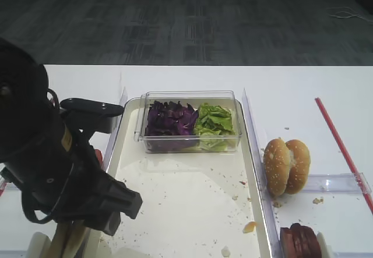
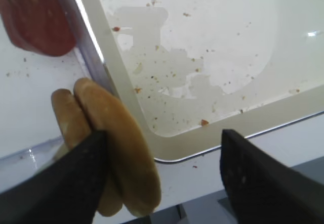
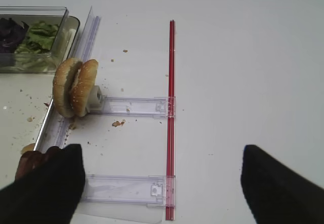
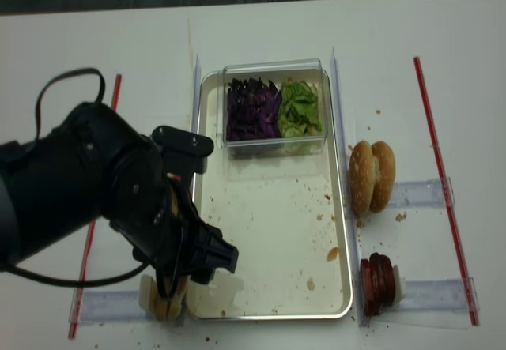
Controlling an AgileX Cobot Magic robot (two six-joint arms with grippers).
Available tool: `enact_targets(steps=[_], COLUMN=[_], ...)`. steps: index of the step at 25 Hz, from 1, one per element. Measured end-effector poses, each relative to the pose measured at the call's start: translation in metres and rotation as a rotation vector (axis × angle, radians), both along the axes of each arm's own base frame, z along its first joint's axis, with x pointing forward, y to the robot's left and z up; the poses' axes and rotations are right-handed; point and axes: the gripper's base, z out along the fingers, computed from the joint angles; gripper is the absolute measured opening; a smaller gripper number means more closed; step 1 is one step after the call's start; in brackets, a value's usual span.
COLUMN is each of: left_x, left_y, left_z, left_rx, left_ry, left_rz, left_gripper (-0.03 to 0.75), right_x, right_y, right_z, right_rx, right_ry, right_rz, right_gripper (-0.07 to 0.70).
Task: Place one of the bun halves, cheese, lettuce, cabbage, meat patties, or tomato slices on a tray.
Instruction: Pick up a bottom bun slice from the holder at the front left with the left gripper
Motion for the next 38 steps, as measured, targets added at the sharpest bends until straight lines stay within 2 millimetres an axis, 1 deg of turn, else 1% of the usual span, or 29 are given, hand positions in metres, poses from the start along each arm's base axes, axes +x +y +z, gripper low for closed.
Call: enact_targets(steps=[4,11,16,23,26,38], left_x=[0.003,0.003,0.002,0.002,0.002,0.001], left_y=[-0.003,-0.003,0.000,0.008,0.009,0.011], left_z=[-0.003,-0.003,-0.003,-0.001,-0.001,-0.001], left_rx=[-0.008,-0.001,0.028,0.122,0.143,0.161], left_ry=[-0.003,0.002,0.014,0.013,0.013,0.029], left_rz=[-0.001,-0.004,-0.012,-0.034,-0.040,-0.039], left_gripper=[0.470,0.468,0.455,0.451,0.433,0.424], right_x=[0.000,0.000,0.000,0.000,0.000,0.000], right_y=[0.000,0.000,0.000,0.000,0.000,0.000], right_z=[0.000,0.000,0.000,0.000,0.000,0.000], right_rx=[0.000,0.000,0.000,0.000,0.000,0.001], right_ry=[0.000,0.000,0.000,0.000,0.000,0.000], right_rz=[0.000,0.000,0.000,0.000,0.000,-0.001], right_gripper=[0.652,0.652,0.652,0.652,0.652,0.652])
